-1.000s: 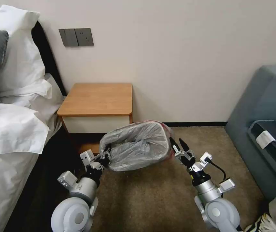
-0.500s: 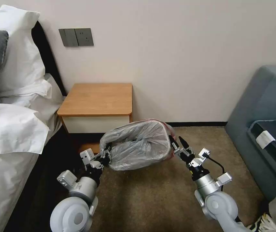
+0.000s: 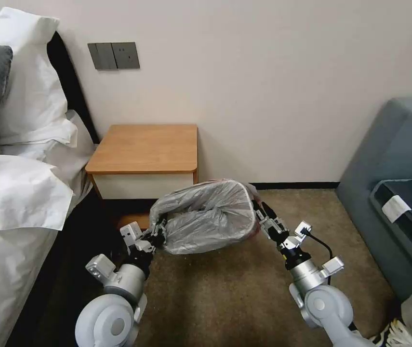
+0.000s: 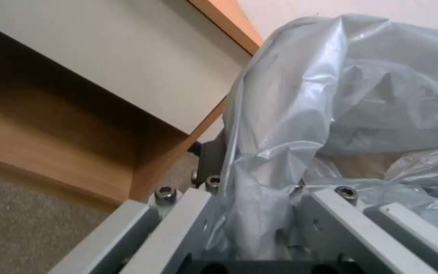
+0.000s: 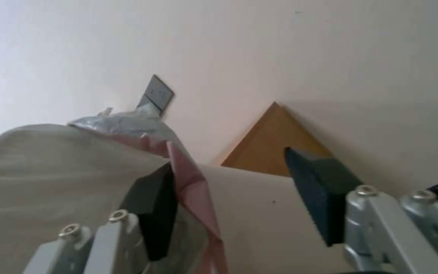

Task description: Pick up the garbage bag from the table and place it over the trash can.

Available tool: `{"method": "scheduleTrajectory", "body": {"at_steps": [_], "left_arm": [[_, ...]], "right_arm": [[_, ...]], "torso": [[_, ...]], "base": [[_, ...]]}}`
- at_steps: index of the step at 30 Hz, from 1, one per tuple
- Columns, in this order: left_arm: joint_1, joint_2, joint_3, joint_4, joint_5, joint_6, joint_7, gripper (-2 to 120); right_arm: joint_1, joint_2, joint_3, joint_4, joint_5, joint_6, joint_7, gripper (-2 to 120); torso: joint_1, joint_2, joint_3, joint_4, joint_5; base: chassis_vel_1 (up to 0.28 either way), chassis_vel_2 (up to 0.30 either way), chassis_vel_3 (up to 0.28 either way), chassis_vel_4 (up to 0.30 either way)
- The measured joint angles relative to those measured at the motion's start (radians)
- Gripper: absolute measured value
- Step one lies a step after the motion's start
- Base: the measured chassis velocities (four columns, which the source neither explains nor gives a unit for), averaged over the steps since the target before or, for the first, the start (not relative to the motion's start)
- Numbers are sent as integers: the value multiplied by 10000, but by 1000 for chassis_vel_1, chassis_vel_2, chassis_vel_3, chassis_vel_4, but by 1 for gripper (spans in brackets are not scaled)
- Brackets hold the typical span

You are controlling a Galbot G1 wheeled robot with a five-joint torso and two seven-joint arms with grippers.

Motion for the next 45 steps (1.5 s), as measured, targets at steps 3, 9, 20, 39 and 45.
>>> {"method": "scheduleTrajectory", "body": {"at_steps": [3, 9, 20, 39, 45], "left_arm": [[34, -3, 6, -23, 6, 1, 0, 3], [56, 8, 4, -108, 26, 4, 0, 3], [170, 28, 3, -285, -5, 37, 339, 3], [372, -17, 61, -582, 14, 104, 352, 3], [223, -63, -2, -572, 121, 242, 28, 3]], "right_arm": [[16, -8, -7, 19, 11, 0, 10, 41], [39, -23, -24, 46, 18, -4, 58, 22], [203, -88, -55, 19, -313, -141, 675, 0], [852, -106, -113, -872, -1241, -56, 1308, -1], [90, 14, 273, -194, -2367, 115, 1499, 18]], "torso": [[0, 0, 0, 1, 0], [0, 0, 0, 0, 1], [0, 0, 0, 0, 0], [0, 0, 0, 1, 1], [0, 0, 0, 0, 0]], "base": [[0, 0, 0, 0], [0, 0, 0, 0], [0, 0, 0, 0], [0, 0, 0, 0], [0, 0, 0, 0]]}}
